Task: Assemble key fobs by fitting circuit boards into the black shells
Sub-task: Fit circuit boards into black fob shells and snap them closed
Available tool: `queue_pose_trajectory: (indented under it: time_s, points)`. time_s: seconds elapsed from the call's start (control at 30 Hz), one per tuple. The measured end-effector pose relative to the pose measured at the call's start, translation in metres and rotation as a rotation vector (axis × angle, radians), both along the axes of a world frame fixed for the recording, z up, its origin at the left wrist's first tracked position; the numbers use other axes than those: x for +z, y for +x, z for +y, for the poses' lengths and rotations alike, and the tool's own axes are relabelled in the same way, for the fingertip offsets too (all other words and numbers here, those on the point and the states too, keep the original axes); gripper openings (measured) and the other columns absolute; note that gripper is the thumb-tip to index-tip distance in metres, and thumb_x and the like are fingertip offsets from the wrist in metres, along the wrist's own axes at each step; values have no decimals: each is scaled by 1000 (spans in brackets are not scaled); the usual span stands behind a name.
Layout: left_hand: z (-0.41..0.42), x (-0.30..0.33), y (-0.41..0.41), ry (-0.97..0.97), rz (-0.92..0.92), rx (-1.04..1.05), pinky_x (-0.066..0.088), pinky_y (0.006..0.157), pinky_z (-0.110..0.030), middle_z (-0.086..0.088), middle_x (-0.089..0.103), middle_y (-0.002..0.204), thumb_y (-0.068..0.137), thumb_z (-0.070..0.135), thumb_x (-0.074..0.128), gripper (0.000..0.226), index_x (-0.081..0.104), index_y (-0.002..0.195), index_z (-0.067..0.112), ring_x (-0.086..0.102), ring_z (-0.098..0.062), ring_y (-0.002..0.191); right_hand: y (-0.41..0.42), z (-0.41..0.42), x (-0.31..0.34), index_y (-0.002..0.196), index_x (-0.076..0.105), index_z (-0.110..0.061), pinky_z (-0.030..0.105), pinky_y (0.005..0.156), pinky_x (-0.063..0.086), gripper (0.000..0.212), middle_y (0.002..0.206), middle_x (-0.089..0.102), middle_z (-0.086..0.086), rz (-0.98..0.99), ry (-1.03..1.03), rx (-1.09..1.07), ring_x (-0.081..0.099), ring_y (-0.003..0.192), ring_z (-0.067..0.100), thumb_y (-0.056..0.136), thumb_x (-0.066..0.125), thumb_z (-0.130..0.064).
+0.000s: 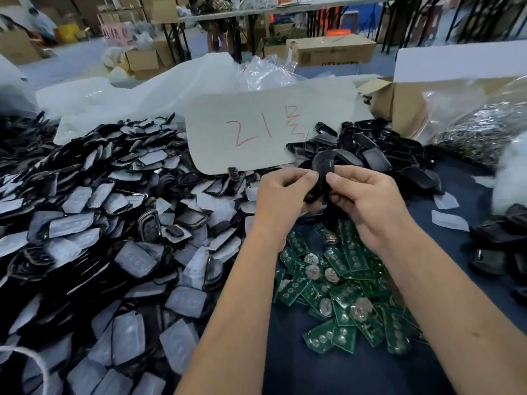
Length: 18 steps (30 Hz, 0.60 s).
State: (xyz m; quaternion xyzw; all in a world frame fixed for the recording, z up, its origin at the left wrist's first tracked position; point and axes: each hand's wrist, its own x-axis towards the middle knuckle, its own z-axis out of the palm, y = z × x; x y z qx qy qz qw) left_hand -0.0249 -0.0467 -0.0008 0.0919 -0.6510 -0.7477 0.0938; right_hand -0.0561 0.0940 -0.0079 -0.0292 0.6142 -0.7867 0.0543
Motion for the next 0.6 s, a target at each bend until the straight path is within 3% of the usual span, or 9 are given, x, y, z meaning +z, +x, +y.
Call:
queue_pose_trajectory:
  time_s: [0.13,0.23,0.33,0.6]
  points:
    - [-1,1,6,-15,0,-37,60,64,-24,-15,76,88,98,10,70,18,81,85,16,74,-27,79,-3,6,0,96,74,-7,26,72,56,11,89,77,7,-48,-108,56,71,78,14,87,75,0]
    - [-2,2,8,-7,-32,-102,56,59,-19,-17,72,82,100,8,66,15,77,90,7,70,-24,70,-3,11,1,96,75,-6,28,74,59,12,91,78,9,-58,-148,106,71,82,18,85,74,-3]
    - [-2,-1,8,-26,-38,-133,57,60,-21,-19,68,82,102,9,63,15,74,93,3,66,-17,60,-2,12,2,99,74,-6,29,74,63,15,89,79,8,-51,-220,86,75,80,17,90,68,5]
    - [3,-9,6,-51,-92,-148,61,67,-27,-20,69,97,105,15,59,19,70,104,-1,68,-18,70,-1,8,-6,98,69,-9,38,75,61,18,78,77,2,30,-133,9,72,72,17,91,69,7]
